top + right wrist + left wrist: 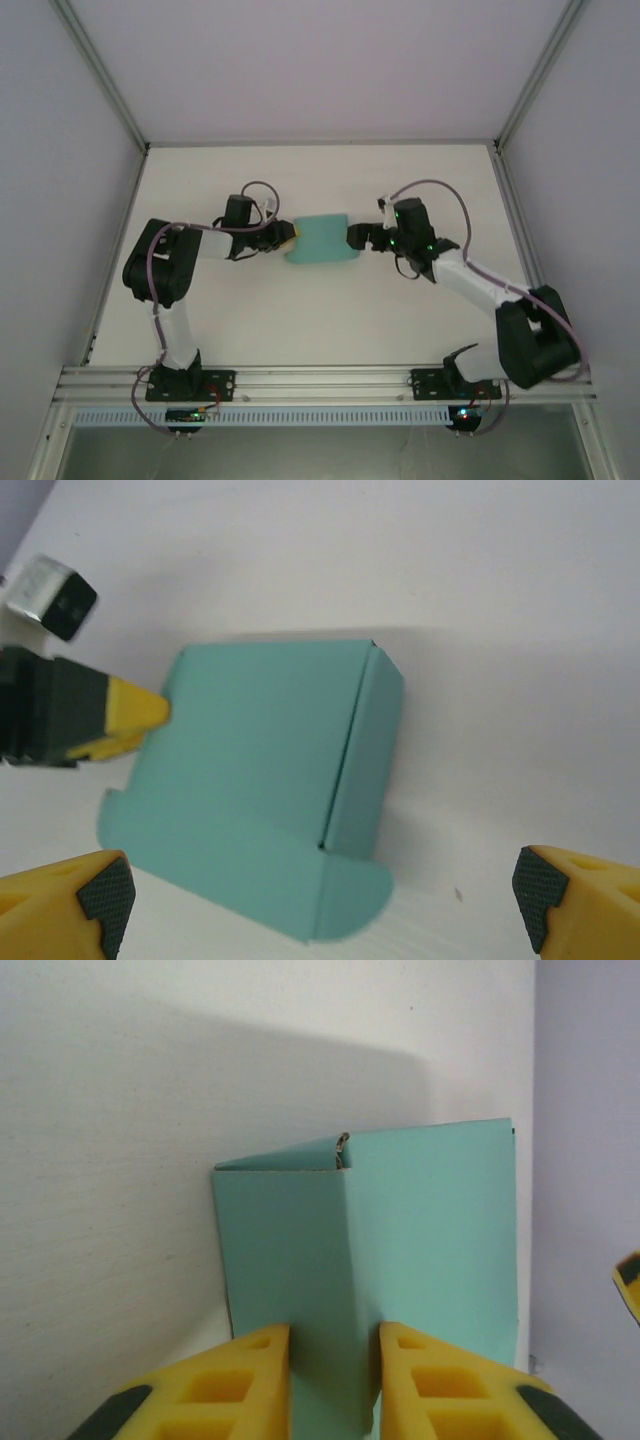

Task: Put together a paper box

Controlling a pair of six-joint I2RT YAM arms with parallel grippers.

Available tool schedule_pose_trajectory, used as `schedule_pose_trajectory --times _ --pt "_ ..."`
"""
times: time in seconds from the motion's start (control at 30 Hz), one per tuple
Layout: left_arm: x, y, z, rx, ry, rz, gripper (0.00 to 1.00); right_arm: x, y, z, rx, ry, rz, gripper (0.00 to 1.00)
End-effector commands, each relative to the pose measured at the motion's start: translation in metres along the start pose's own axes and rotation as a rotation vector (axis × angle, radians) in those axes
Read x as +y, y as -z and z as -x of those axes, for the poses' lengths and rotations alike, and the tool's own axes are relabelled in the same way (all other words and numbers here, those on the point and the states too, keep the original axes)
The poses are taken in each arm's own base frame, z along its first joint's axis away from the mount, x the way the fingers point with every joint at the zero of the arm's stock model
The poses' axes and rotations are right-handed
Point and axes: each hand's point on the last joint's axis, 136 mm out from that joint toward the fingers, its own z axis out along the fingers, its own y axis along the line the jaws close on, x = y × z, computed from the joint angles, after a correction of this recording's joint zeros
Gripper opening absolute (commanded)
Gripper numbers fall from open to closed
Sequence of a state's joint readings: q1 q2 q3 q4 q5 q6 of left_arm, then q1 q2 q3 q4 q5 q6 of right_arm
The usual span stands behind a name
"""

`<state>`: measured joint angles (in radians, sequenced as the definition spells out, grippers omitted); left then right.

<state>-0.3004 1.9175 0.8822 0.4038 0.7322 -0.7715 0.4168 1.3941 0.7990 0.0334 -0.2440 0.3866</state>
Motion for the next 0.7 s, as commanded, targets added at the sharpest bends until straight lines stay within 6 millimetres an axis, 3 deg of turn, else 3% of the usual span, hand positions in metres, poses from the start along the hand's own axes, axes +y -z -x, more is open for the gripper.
schedule_pose_trajectory --times 0.0,0.27,0.47,0.67 --pt "0.044 0.0 -0.021 0.032 0.129 0.055 0.22 0.01 -0.015 -0.008 0.139 -0.119 0.093 1.0" --pt "0.059 0.008 -0.023 0.021 0.151 0.055 0.16 0.006 -0.054 -0.014 0.295 -0.252 0.14 0.99" --pt "0.059 0.009 -0.023 0.027 0.139 0.05 0.17 0.02 -0.073 -0.014 0.342 -0.273 0.242 0.99" --pt "0.055 0.007 -0.018 0.024 0.126 0.038 0.17 0.039 -0.09 -0.01 0.365 -0.308 0.344 0.83"
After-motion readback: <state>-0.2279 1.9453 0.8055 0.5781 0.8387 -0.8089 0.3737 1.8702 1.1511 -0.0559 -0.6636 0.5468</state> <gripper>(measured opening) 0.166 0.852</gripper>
